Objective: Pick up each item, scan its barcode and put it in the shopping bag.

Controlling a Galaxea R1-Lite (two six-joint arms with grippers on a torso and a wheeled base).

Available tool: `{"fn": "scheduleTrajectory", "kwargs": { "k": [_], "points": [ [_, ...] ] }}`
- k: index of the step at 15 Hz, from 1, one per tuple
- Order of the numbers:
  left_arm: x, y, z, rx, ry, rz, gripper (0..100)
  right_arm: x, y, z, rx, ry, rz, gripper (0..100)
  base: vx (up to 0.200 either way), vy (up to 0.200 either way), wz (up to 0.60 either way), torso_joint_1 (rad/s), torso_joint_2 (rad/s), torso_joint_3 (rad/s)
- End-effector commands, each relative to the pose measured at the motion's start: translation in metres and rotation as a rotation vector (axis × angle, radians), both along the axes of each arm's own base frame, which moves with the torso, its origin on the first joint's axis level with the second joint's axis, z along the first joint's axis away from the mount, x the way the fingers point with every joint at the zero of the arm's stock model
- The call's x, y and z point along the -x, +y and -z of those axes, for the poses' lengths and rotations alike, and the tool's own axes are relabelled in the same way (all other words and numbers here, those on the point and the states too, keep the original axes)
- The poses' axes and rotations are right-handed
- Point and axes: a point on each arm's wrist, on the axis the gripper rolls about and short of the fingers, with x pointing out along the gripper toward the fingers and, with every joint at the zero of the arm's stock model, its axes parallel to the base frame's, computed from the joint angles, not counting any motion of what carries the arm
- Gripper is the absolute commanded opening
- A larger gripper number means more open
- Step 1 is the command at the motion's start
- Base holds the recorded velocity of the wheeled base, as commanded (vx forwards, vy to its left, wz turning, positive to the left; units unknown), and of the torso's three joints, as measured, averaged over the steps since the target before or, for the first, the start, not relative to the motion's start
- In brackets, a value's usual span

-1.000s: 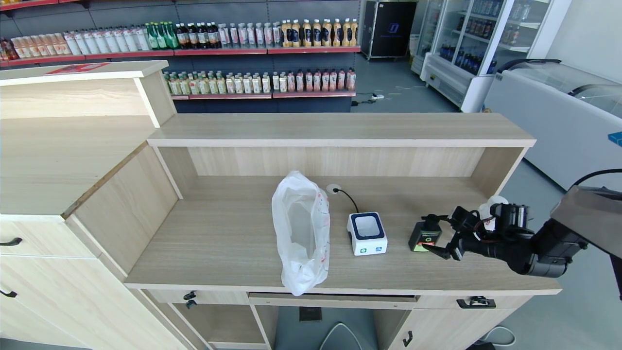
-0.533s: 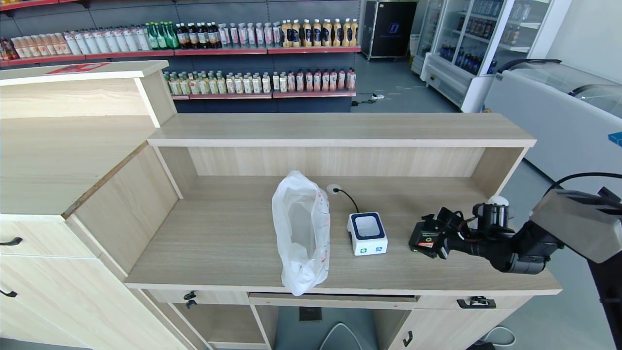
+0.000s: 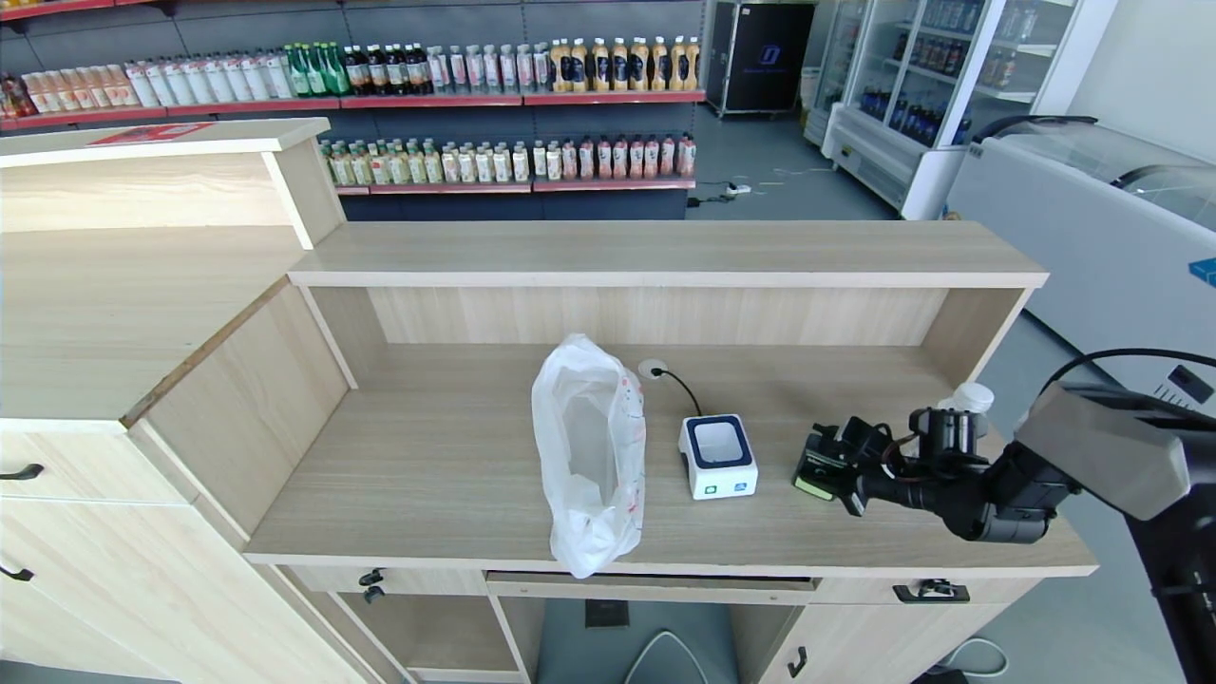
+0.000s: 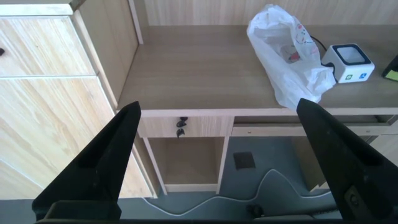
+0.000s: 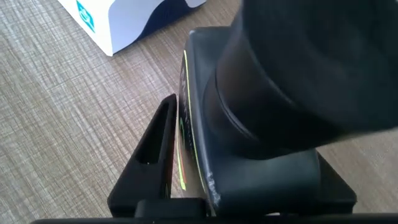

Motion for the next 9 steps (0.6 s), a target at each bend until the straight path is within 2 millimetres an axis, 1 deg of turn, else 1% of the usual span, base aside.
{"fn": "scheduleTrajectory", "kwargs": {
  "k": [1, 2, 4, 5, 6, 7, 9],
  "points": [
    [0.0, 0.0, 0.0, 0.0, 0.0, 0.0, 100, 0.001, 0.001, 0.001, 0.0, 0.003, -0.003, 0, 0.0, 0.0, 0.0, 0.0, 0.0, 0.0],
    [0.0, 0.0, 0.0, 0.0, 0.0, 0.0, 100, 0.005, 0.001, -0.002, -0.001, 0.002, -0.006, 0, 0.0, 0.0, 0.0, 0.0, 0.0, 0.0],
    [0.0, 0.0, 0.0, 0.0, 0.0, 0.0, 100, 0.011, -0.002, -0.031, 0.005, -0.066, 0.004, 0, 0.0, 0.0, 0.0, 0.0, 0.0, 0.0],
    [0.0, 0.0, 0.0, 0.0, 0.0, 0.0, 100, 0.018, -0.004, -0.056, 0.007, -0.114, 0.013, 0, 0.0, 0.0, 0.0, 0.0, 0.0, 0.0],
    [0.0, 0.0, 0.0, 0.0, 0.0, 0.0, 100, 0.032, -0.012, -0.088, 0.016, -0.157, 0.042, 0, 0.0, 0.0, 0.0, 0.0, 0.0, 0.0],
    [0.0, 0.0, 0.0, 0.0, 0.0, 0.0, 100, 0.049, -0.019, -0.118, 0.021, -0.195, 0.064, 0, 0.0, 0.0, 0.0, 0.0, 0.0, 0.0],
    [0.0, 0.0, 0.0, 0.0, 0.0, 0.0, 100, 0.095, -0.033, -0.181, 0.037, -0.293, 0.115, 0, 0.0, 0.0, 0.0, 0.0, 0.0, 0.0]
  ]
}}
